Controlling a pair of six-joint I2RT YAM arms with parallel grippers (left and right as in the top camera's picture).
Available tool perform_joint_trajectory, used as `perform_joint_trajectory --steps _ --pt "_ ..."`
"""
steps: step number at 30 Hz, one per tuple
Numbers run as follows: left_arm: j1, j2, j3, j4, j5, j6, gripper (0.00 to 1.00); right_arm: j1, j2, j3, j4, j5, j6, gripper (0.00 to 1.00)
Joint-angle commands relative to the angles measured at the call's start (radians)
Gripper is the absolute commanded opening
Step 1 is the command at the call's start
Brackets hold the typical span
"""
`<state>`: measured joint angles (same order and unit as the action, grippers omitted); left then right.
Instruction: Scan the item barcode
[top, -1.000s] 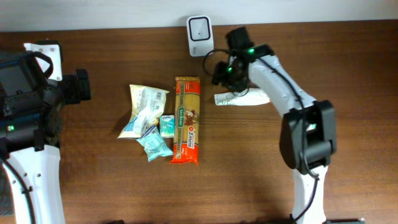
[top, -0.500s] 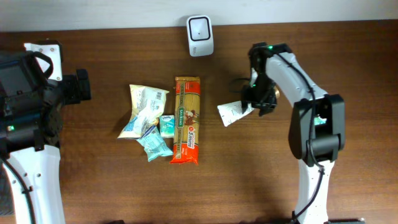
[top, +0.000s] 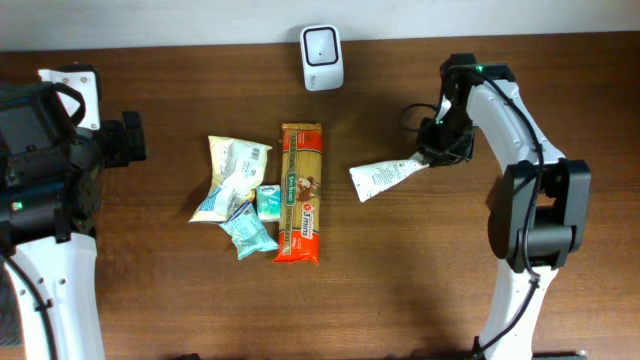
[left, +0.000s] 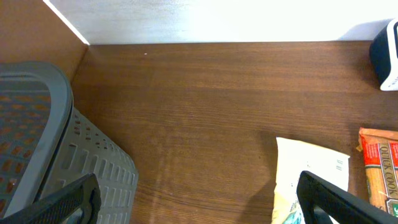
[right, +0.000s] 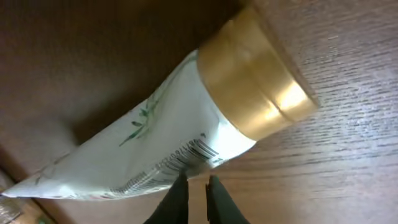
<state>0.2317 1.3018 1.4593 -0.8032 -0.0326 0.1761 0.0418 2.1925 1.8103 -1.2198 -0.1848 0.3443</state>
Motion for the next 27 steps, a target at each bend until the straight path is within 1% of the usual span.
perform_joint_trajectory --steps 1,11,15,17,18,21,25,27 --pt "0.005 -0.001 0.011 0.002 0.011 0.013 0.99 0.004 -0.028 -0.011 0.065 -0.042 0.009 0.04" --pt "0.005 -0.001 0.011 0.002 0.011 0.013 0.99 0.069 -0.027 -0.012 0.134 -0.038 -0.026 0.04" --pt "0.005 -0.001 0.011 0.002 0.011 0.013 0.99 0.083 -0.023 -0.045 0.181 -0.009 -0.025 0.04" --pt "0.005 -0.001 0.011 0.002 0.011 0.013 0.99 0.084 -0.009 -0.046 0.181 -0.021 -0.029 0.04" --pt "0.005 -0.001 0.011 0.002 0.011 0.013 0.99 0.087 -0.007 -0.046 0.185 -0.049 -0.069 0.04" --pt "0.005 -0.001 0.011 0.002 0.011 0.013 0.99 0.093 -0.015 -0.041 0.184 -0.060 -0.105 0.04" --pt "0.005 -0.001 0.011 0.002 0.011 0.013 0.99 0.082 -0.072 0.023 0.154 -0.070 -0.105 0.04" --pt "0.005 -0.001 0.011 0.002 0.011 0.013 0.99 0.082 -0.077 0.026 0.153 -0.078 -0.105 0.04"
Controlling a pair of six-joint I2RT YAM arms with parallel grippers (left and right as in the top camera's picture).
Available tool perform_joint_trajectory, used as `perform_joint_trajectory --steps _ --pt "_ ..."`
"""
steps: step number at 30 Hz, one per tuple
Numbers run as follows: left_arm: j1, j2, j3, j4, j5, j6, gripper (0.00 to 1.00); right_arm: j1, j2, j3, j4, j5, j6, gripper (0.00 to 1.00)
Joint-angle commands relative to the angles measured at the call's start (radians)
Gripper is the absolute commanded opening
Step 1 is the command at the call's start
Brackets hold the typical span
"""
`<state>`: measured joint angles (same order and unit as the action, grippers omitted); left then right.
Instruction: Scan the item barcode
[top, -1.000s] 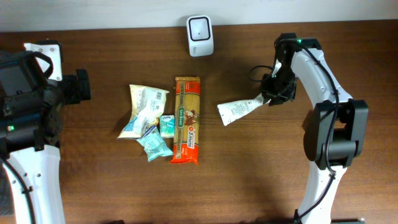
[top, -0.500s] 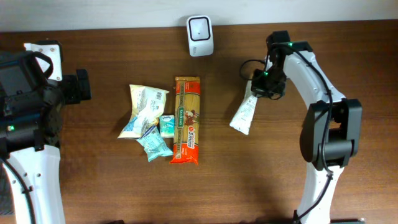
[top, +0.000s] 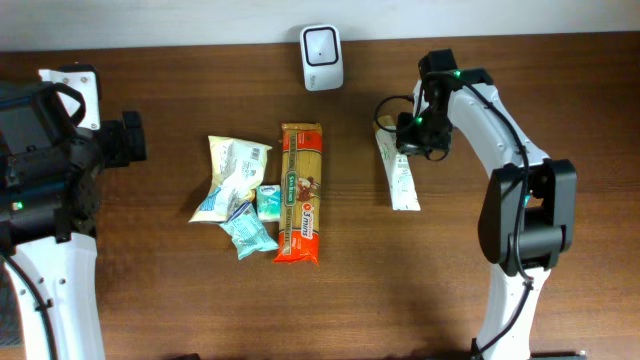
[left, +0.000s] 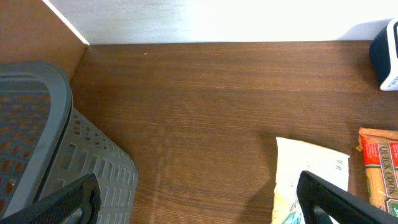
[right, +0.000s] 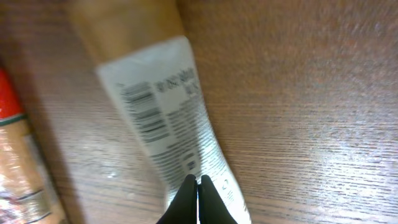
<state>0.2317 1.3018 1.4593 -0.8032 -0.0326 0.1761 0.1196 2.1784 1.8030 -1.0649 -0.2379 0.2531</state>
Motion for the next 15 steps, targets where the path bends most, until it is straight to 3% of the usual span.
perform_joint_trajectory --steps 1,15 --pt "0.005 -0.001 0.011 0.002 0.011 0.013 0.99 0.005 -0.057 0.032 -0.005 -0.024 -0.014 0.04" --pt "0.005 -0.001 0.011 0.002 0.011 0.013 0.99 0.058 0.001 -0.087 0.097 -0.021 -0.001 0.04"
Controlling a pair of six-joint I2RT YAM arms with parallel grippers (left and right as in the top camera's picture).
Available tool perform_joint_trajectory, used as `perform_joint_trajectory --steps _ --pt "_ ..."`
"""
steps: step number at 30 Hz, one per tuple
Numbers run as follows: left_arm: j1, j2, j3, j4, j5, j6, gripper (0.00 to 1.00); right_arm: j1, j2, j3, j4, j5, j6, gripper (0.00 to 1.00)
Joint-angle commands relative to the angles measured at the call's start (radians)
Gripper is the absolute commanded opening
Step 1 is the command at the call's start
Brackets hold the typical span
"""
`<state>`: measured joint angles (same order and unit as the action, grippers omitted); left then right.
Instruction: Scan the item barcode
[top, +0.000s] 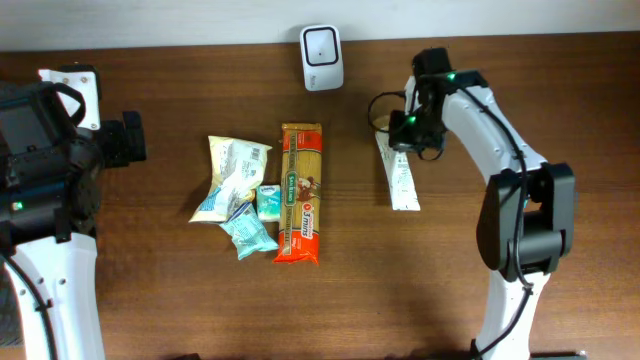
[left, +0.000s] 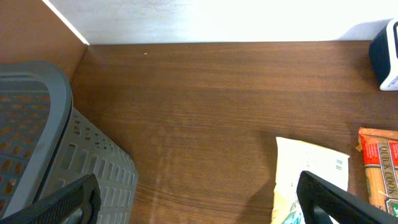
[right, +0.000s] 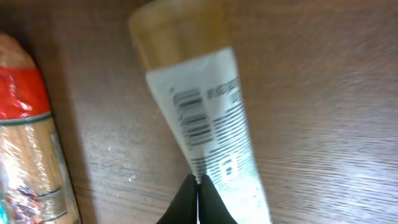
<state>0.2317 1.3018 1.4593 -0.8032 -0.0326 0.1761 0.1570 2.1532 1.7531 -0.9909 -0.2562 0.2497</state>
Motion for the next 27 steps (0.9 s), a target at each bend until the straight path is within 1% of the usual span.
perform_joint_trajectory --steps 1,4,7,9,12,13,14,17,20,27 --pt "0.005 -0.001 0.011 0.002 0.011 0.013 0.99 0.022 0.035 -0.048 0.032 -0.002 0.017 0.04" --pt "0.005 -0.001 0.011 0.002 0.011 0.013 0.99 0.022 0.075 -0.051 0.035 -0.006 0.020 0.04" --pt "0.005 -0.001 0.011 0.002 0.011 0.013 0.99 0.028 0.066 -0.037 0.039 -0.032 -0.003 0.04" --pt "0.005 -0.001 0.011 0.002 0.011 0.013 0.99 0.027 0.037 0.004 0.027 -0.099 -0.034 0.04" --pt "0.005 -0.001 0.011 0.002 0.011 0.013 0.99 0.020 -0.051 0.069 -0.007 -0.102 -0.032 0.04" --pt "0.005 -0.001 0.011 0.002 0.011 0.013 0.99 0.008 -0.082 0.073 -0.008 -0.088 -0.023 0.04" --pt "0.005 -0.001 0.011 0.002 0.011 0.013 0.99 -0.012 -0.095 0.073 -0.021 -0.045 0.024 0.04" --pt "0.005 -0.001 0.011 0.002 0.011 0.013 0.99 -0.054 -0.081 0.063 -0.049 -0.039 0.050 0.04" --pt "0.005 -0.001 0.011 0.002 0.011 0.013 0.99 -0.074 -0.064 0.027 -0.041 -0.011 0.127 0.04" --pt "0.005 -0.001 0.011 0.002 0.011 0.013 0.99 -0.077 -0.022 0.010 -0.025 -0.013 0.129 0.04"
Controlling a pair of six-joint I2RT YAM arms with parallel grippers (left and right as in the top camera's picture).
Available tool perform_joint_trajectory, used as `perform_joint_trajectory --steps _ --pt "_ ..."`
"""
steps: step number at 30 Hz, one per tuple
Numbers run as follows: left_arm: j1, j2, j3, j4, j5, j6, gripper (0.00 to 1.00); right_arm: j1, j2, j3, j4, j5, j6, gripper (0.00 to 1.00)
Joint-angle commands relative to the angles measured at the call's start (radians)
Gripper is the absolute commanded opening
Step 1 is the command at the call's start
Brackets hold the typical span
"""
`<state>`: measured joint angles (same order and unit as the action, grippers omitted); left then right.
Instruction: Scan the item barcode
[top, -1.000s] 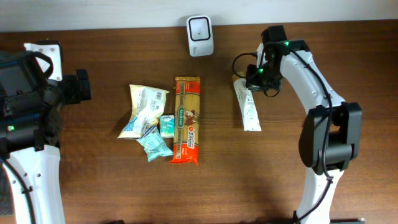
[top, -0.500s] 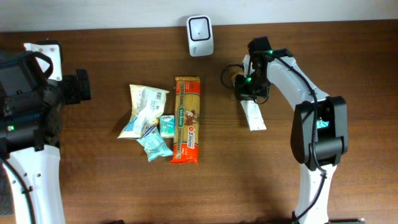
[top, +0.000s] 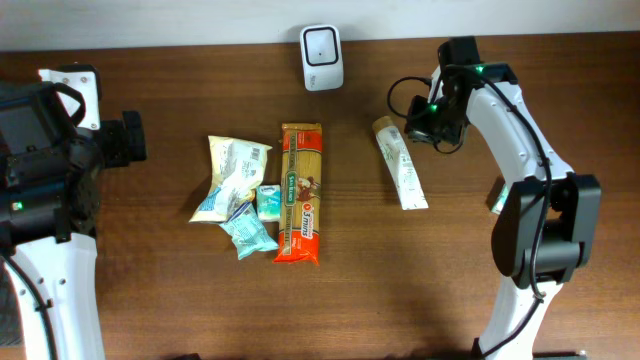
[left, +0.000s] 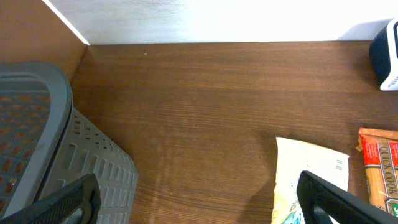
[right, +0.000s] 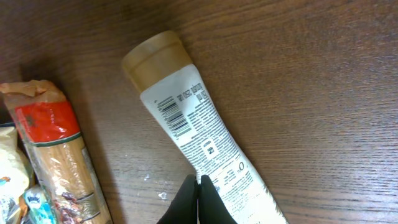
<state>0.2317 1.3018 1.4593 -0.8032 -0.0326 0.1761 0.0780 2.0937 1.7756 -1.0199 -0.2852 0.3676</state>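
Note:
A white tube (top: 403, 170) with a gold cap (right: 155, 57) lies flat on the table, cap toward the far edge and barcode (right: 173, 116) facing up. The white scanner (top: 322, 43) stands at the far edge, up and left of the tube; its edge also shows in the left wrist view as the scanner (left: 387, 56). My right gripper (right: 199, 181) is shut with nothing between its tips, hovering over the tube's middle; overhead it is the right gripper (top: 437, 122) just right of the cap. My left gripper (left: 199, 202) is open at the far left, holding nothing.
A red pasta pack (top: 300, 195) lies left of the tube, with snack bags (top: 232, 170) and small packets (top: 250, 230) beyond it. A grey basket (left: 37, 143) sits at the left by my left gripper.
My right gripper has moved right and away from the tube, so the whole cap and barcode now show in its view. The tube lies almost where it was. The left arm is unchanged.
At first the tube lay crosswise, cap to the right, with my right gripper at its cap end. Then it lay lengthwise right of the pasta, cap toward the scanner, my shut gripper low over it. Now the gripper stands off to the right.

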Motion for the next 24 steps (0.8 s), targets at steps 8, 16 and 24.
perform_joint_trajectory --steps 8,16,24 --pt "0.005 -0.001 0.011 0.002 0.011 0.013 0.99 0.060 0.138 -0.013 0.014 0.001 0.011 0.04" --pt "0.005 -0.001 0.011 0.002 0.011 0.013 0.99 0.123 0.211 -0.008 0.026 0.001 0.007 0.04" --pt "0.005 -0.001 0.011 0.002 0.011 0.013 0.99 0.128 0.134 0.192 -0.130 -0.048 -0.132 0.04"
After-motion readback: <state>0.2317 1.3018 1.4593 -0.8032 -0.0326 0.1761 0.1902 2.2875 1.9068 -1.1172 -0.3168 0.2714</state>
